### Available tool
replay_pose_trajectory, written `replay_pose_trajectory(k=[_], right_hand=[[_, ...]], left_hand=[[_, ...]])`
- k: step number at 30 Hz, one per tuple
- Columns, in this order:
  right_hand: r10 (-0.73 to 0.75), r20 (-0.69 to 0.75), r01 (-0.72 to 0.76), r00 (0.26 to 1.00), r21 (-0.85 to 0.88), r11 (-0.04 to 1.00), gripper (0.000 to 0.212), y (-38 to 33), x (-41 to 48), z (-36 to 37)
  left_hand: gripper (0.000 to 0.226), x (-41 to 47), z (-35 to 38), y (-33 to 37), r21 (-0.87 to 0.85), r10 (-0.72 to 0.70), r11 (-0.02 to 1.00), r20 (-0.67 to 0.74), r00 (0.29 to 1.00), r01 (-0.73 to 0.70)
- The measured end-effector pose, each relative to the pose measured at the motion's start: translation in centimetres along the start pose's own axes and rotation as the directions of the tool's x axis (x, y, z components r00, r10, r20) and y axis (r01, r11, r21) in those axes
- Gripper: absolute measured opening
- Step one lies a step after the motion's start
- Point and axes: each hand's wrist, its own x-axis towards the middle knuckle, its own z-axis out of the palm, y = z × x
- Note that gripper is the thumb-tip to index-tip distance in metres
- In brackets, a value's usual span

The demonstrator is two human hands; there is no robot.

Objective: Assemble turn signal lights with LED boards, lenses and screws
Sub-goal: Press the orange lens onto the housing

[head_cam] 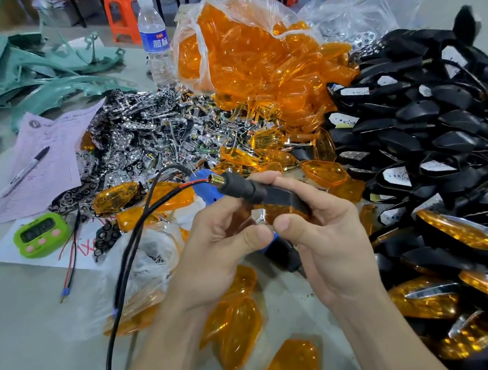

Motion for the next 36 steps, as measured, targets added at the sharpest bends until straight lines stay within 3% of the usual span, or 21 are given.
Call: replay_pose_trajectory(k=[5,8,10,12,13,14,15,17,18,20,23,28,33,36], right_hand=[[0.104,-0.048,-0.111,0.993,-0.199,0.974,0.043,0.1,0.2,-0.2],[0.211,-0.158,-0.244,0.965,-0.224,0.944,0.041,-0.7,0.8,0.0],[0.279,-0.312,-0.344,0.908,-0.175,0.923,0.027,-1.2,1.4,0.6],[0.292,-0.417,-0.407,0.861,-0.219,0.887,0.026,-1.6,2.1,1.0],[0.275,-0.457,-0.418,0.846,-0.249,0.873,0.035,-1.9,2.4,1.0],[0.249,-0.479,-0.417,0.842,-0.285,0.863,0.041,-2.2,2.8,0.9],[0.229,-0.48,-0.416,0.847,-0.328,0.848,0.045,-2.6,3.1,0.9],[0.232,-0.438,-0.427,0.869,-0.426,0.797,0.051,-3.3,3.5,1.1],[0.251,-0.414,-0.443,0.875,-0.477,0.759,0.054,-3.6,3.7,1.3],[0.268,-0.377,-0.45,0.887,-0.572,0.685,0.066,-4.1,4.0,1.7],[0.201,-0.307,-0.361,0.93,-0.672,0.647,0.083,-4.4,4.5,1.9],[0.13,-0.041,-0.128,0.991,-0.603,0.787,0.028,-4.3,5.3,2.2],[0.083,-0.019,-0.081,0.996,-0.526,0.847,0.037,-2.6,5.8,3.0],[0.088,-0.083,-0.121,0.993,-0.594,0.796,0.039,-1.8,6.2,3.9]], left_hand=[[0.048,-0.1,0.2,-0.4,-0.027,-0.077,0.997,-0.149,0.986,0.074],[0.02,0.8,0.9,0.3,-0.008,-0.201,0.978,-0.328,0.923,0.21],[0.043,1.4,1.0,0.6,0.303,-0.173,0.887,-0.481,0.86,0.348],[0.052,1.0,0.8,0.7,0.712,0.128,0.575,-0.565,0.815,0.403],[0.042,0.8,0.8,1.2,0.826,0.33,0.452,-0.506,0.797,0.337],[0.026,0.6,0.7,1.7,0.895,0.453,0.397,-0.386,0.804,0.206],[0.025,0.5,0.5,1.8,0.94,0.497,0.334,-0.232,0.837,0.062],[0.055,0.8,0.0,1.8,0.963,0.414,0.207,0.073,0.907,-0.173],[0.064,1.0,-0.2,2.1,0.96,0.351,0.172,0.149,0.925,-0.22],[0.071,1.3,-0.1,2.8,0.955,0.252,0.213,0.15,0.956,-0.206],[0.061,1.1,-0.4,3.9,0.937,0.153,0.338,0.038,0.987,-0.088],[0.052,0.5,-1.1,5.4,0.922,0.155,0.386,-0.059,0.986,-0.006],[0.039,-0.3,-1.4,5.4,0.912,0.149,0.409,-0.09,0.985,0.021],[0.035,-0.4,-1.9,5.4,0.892,0.114,0.44,-0.169,0.979,0.103]])
